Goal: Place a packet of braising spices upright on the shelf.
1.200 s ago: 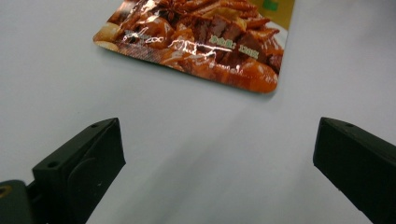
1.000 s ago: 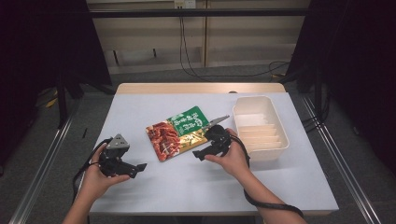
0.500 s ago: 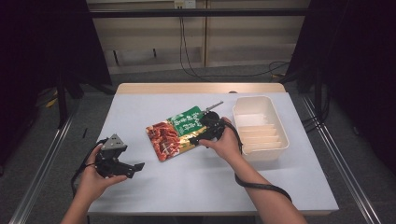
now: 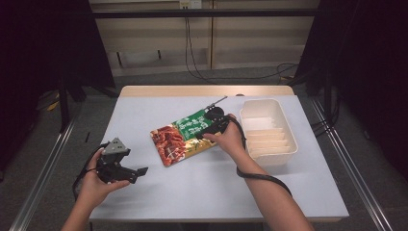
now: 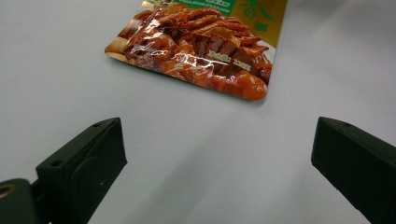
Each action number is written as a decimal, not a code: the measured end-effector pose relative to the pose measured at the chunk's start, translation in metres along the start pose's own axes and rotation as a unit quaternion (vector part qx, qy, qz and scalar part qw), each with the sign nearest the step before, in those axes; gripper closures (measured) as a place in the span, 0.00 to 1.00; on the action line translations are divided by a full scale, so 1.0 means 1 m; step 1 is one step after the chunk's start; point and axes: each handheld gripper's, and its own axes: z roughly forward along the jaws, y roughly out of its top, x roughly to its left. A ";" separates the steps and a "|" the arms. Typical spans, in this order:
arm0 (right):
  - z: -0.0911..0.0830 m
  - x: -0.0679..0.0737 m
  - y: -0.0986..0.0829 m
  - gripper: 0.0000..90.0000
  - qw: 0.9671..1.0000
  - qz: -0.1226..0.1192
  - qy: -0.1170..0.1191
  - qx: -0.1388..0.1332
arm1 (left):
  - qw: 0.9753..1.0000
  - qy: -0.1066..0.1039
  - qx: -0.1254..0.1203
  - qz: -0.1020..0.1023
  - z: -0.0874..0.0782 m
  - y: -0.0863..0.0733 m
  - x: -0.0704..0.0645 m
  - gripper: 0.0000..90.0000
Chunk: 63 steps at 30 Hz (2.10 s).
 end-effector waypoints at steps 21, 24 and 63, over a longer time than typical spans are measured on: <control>0.019 -0.029 0.012 0.11 1.000 0.025 -0.004 0.016 | 1.000 0.001 0.001 0.002 0.001 0.000 0.001 0.03; 0.020 -0.030 0.011 0.12 1.000 0.022 -0.003 0.022 | 1.000 0.001 0.001 0.002 0.001 0.000 0.001 0.03; 0.010 -0.015 0.019 0.40 0.999 0.003 0.045 0.004 | 1.000 0.004 -0.001 0.003 0.000 0.003 0.000 0.03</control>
